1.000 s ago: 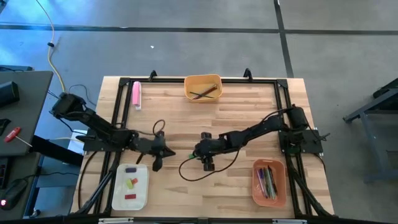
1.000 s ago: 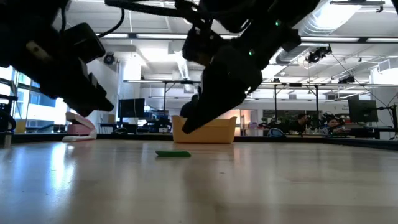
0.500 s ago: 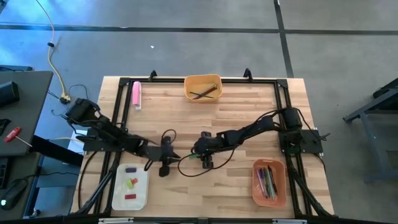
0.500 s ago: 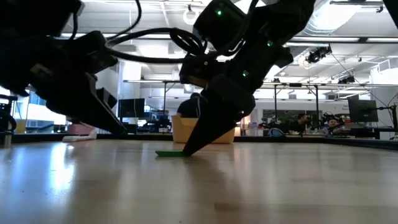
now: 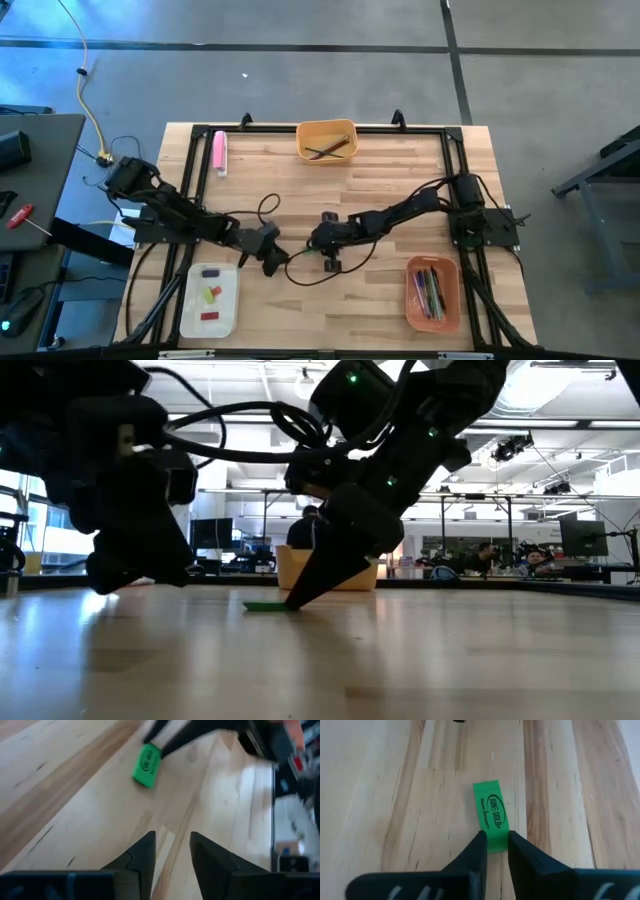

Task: Sort crayons/erasers/pens/pencils in bins
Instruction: Put the green eraser into the white bin

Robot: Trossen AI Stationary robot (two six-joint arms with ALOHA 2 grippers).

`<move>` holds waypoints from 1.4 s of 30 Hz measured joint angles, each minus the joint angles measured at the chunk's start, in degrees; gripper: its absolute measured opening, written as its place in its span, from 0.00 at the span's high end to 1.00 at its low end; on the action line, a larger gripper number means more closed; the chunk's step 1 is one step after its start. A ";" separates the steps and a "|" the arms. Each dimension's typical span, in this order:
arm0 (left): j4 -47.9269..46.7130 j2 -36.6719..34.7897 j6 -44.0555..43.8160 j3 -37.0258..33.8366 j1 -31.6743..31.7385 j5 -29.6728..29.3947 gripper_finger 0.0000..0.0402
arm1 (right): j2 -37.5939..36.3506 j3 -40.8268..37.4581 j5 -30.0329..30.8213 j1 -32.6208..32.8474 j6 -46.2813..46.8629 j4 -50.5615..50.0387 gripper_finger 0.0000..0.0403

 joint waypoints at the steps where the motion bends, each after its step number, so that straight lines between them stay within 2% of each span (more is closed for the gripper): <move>1: -0.02 0.02 -1.98 0.00 0.00 -0.34 0.71 | 0.02 -0.02 0.64 0.17 -0.02 0.28 0.90; 5: -0.26 0.44 -6.11 -0.02 0.00 -1.04 0.66 | 0.12 -0.19 2.47 0.95 0.00 2.03 0.90; 12: -0.39 0.44 -6.42 -0.02 0.00 -2.35 0.60 | 0.60 -0.18 6.23 2.35 1.97 6.13 0.89; 19: -2.92 0.44 -6.90 -0.02 0.11 -4.57 0.59 | 0.65 -0.17 5.99 2.84 5.68 9.13 0.89; 24: -2.65 0.79 -7.08 -0.02 0.09 -5.12 0.59 | 0.54 -0.15 8.51 3.54 6.10 12.18 0.89; 30: 1.44 0.85 -4.26 -0.07 0.09 -6.39 0.61 | 0.48 -0.09 8.99 4.08 5.98 13.72 0.89; 42: 3.80 0.85 -2.24 -0.07 0.09 -7.38 0.74 | 0.32 -0.04 16.79 5.64 2.96 16.81 0.89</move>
